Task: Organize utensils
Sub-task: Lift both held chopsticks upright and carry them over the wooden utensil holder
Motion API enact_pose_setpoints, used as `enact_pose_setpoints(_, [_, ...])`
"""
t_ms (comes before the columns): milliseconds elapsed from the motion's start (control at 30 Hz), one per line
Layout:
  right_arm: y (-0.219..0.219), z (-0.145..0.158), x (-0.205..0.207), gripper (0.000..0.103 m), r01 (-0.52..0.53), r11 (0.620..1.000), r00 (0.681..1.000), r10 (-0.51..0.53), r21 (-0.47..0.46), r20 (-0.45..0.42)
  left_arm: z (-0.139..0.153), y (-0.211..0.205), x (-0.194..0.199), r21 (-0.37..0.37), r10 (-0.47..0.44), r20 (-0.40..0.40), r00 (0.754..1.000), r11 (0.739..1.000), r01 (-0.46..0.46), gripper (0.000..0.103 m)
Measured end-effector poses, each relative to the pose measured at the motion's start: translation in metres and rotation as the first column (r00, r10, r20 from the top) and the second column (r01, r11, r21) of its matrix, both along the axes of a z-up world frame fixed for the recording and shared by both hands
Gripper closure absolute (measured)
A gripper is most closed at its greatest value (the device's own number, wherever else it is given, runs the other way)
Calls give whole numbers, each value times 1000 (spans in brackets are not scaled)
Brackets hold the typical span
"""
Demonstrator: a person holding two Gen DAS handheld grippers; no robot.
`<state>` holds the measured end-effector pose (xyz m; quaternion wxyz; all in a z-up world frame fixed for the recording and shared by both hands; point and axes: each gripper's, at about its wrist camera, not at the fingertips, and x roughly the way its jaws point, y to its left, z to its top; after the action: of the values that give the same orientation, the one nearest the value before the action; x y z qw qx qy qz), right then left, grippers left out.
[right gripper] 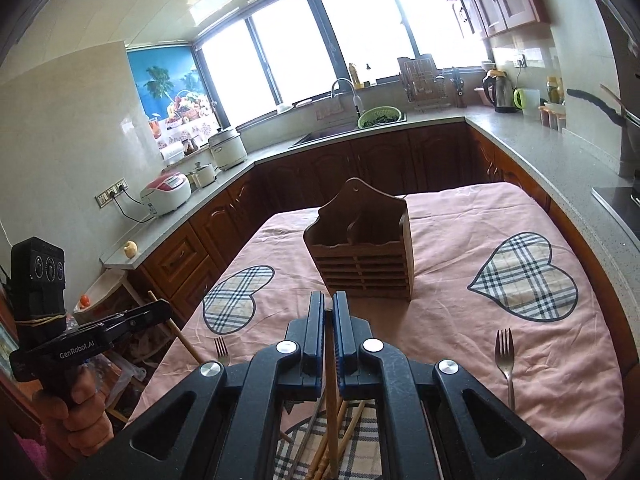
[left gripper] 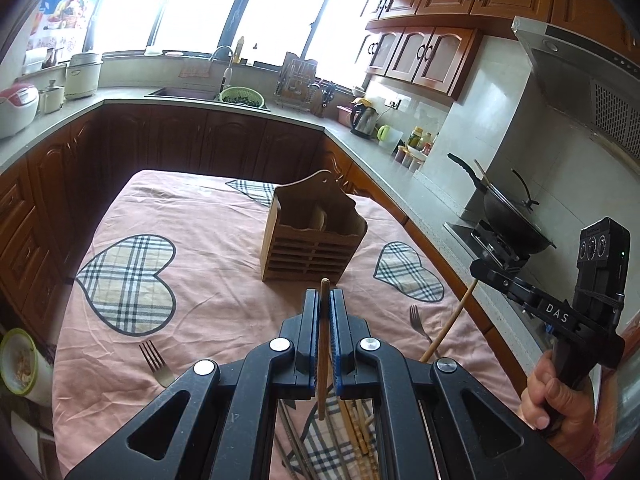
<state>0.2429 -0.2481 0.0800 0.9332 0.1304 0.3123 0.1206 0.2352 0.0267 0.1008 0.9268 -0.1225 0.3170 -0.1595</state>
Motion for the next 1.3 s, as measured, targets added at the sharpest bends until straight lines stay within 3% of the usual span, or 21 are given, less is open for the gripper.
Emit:
enact_pose_setpoints(767, [-27,45,53,99,80,997,985,-82,14,150,22,-4,49,18,33,127,991,999,-36,99])
enact_pose_setpoints(1300, [-45,67,86,99,136,990,964,-142,41,224,25,2,92,-28,64,181,981,998,-60,99])
